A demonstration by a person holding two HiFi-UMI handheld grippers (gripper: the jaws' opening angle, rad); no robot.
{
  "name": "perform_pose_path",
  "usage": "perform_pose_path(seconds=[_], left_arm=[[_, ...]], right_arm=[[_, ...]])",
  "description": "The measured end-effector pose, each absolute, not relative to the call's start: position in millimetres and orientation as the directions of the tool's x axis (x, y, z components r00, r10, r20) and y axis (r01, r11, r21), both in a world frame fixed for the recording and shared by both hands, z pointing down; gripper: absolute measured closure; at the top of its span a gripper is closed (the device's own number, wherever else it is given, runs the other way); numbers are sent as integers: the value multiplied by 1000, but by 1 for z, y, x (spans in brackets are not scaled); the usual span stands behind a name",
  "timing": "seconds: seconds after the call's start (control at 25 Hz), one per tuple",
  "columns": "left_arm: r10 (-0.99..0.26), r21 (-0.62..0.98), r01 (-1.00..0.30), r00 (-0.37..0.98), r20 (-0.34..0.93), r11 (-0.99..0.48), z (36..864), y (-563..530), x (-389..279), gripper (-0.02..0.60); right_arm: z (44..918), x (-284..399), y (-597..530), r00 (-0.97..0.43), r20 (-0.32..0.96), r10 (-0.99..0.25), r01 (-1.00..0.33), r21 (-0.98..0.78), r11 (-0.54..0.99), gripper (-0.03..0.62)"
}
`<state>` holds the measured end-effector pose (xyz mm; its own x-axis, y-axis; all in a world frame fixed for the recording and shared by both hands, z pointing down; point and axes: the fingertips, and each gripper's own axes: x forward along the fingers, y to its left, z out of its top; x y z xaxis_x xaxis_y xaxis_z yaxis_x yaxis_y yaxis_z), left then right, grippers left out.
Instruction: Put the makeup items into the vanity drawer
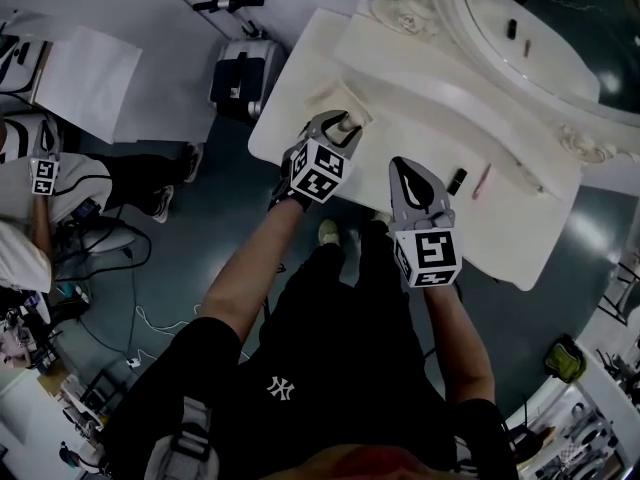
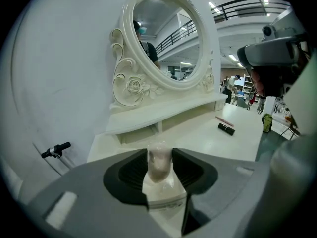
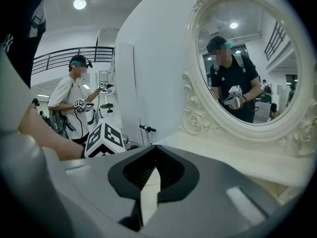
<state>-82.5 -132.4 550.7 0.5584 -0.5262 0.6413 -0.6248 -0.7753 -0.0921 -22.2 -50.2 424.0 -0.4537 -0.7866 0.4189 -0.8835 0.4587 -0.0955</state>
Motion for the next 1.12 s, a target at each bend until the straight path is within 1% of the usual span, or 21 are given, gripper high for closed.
perform_pose_path(seconds=[0.16, 0.76, 1.0, 1.12], left_arm=[[-531, -84, -639, 550, 645, -764, 557, -135, -86, 419], [-555, -75, -666, 550, 624, -743, 543, -132, -91, 420], [-561, -72, -658, 576, 595, -750, 524, -122, -85, 454], [-557, -65, -649, 591, 583, -758, 516, -115, -79, 482]], right_arm=[[429, -20, -51, -453, 428, -782, -884, -101, 457, 571], [437, -18, -43, -434, 446, -783, -894, -107, 434, 569], [440, -11, -31, -408, 455, -791, -908, -116, 402, 569], [441, -5, -24, -392, 460, -797, -915, -108, 388, 569]])
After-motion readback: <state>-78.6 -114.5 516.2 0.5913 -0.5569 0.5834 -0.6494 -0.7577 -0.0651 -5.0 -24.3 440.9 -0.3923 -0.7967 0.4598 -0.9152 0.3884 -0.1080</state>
